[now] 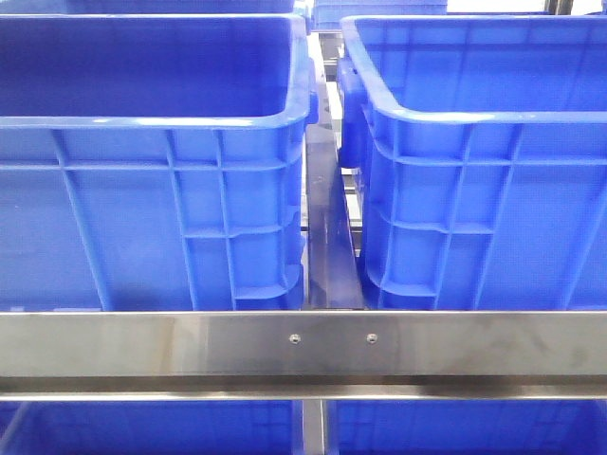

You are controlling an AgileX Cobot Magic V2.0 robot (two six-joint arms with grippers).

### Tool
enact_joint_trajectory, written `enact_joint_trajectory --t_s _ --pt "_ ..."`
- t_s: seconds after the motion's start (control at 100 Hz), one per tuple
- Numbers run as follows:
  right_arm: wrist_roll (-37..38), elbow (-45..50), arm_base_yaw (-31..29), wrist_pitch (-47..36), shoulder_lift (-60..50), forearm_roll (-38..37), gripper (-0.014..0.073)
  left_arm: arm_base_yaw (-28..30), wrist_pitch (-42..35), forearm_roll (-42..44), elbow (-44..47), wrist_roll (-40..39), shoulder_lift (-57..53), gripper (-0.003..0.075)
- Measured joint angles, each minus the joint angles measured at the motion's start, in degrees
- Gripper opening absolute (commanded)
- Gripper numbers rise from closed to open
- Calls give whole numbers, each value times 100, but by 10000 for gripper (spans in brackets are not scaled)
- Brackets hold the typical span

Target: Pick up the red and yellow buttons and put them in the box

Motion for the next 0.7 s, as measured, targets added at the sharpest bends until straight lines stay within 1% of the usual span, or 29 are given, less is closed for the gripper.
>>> enact_joint_trajectory --t_s 0.14,0.28,0.37,0.48,0.52,0.57,0.62,0.7 --pt "0 -1168 0 1405 488 21 -116 -2 9 0 0 0 0 -19" --pt "0 -2099 0 2447 1246 96 -116 -2 13 0 0 0 0 -19" --pt "0 -2463 0 2801 1632 185 -116 -2 13 0 0 0 0 -19" --pt "0 -2555 0 2958 1922 211 -106 -2 13 0 0 0 0 -19" --pt "0 -2555 0 3010 1985 223 -79 -2 13 0 0 0 0 -19" --pt "0 -2555 0 3069 2064 282 -21 -2 13 0 0 0 0 -19" --pt "0 -2555 0 3091 2106 378 59 -2 13 0 0 0 0 -19" --pt "0 -2555 0 3091 2134 623 227 -2 13 0 0 0 0 -19"
